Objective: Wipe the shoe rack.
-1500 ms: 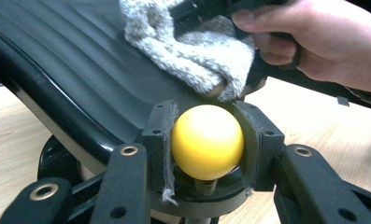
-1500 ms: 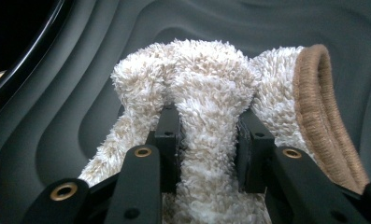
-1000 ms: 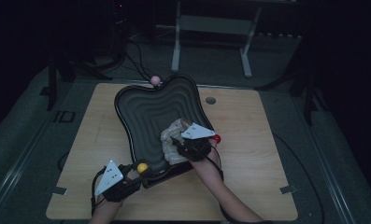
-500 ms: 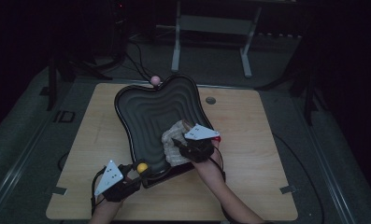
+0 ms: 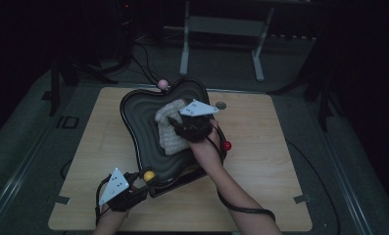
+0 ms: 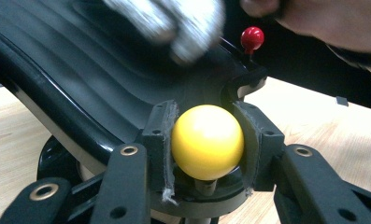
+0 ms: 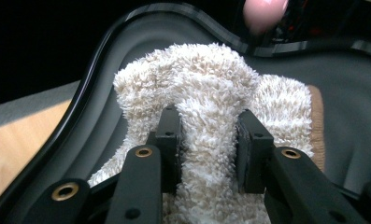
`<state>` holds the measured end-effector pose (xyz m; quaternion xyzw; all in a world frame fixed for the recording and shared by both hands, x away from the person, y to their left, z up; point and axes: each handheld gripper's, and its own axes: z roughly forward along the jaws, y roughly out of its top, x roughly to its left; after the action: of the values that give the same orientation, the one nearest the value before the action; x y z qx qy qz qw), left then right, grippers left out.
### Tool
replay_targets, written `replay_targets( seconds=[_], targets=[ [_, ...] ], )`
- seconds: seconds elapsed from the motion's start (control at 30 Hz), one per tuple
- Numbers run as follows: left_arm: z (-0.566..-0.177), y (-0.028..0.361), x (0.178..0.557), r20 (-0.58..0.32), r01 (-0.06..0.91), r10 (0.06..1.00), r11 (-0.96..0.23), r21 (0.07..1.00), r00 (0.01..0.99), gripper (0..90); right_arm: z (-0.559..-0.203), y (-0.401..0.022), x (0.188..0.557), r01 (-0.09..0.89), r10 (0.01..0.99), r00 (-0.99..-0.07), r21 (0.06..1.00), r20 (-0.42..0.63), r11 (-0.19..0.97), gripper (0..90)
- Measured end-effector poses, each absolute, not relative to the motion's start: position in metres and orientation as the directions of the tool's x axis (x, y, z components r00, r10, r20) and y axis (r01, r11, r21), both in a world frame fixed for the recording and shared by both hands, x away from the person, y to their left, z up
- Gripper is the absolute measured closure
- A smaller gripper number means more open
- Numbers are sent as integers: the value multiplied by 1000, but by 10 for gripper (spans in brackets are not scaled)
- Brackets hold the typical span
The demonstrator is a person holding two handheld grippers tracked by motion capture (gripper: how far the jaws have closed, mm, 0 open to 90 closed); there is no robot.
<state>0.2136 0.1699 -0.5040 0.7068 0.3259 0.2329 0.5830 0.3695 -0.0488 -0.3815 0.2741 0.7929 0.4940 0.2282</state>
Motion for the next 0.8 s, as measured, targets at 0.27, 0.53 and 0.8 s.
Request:
replay_targets(
  seconds=[0.27, 0.53, 0.8],
  targets=[
    [-504, 170, 214, -50, 188, 730, -108, 976, 681, 599, -358, -18, 410, 223, 697, -707, 899, -117, 377, 668],
    [-504, 170, 214, -49, 188, 730, -109, 976, 682, 600, -372, -4, 420, 227, 708, -679, 862, -194, 454, 661],
    [-504, 170, 214, -50, 189, 731, -109, 976, 680, 599, -389, -16, 414, 246, 705, -691, 867, -157, 434, 661]
  ],
)
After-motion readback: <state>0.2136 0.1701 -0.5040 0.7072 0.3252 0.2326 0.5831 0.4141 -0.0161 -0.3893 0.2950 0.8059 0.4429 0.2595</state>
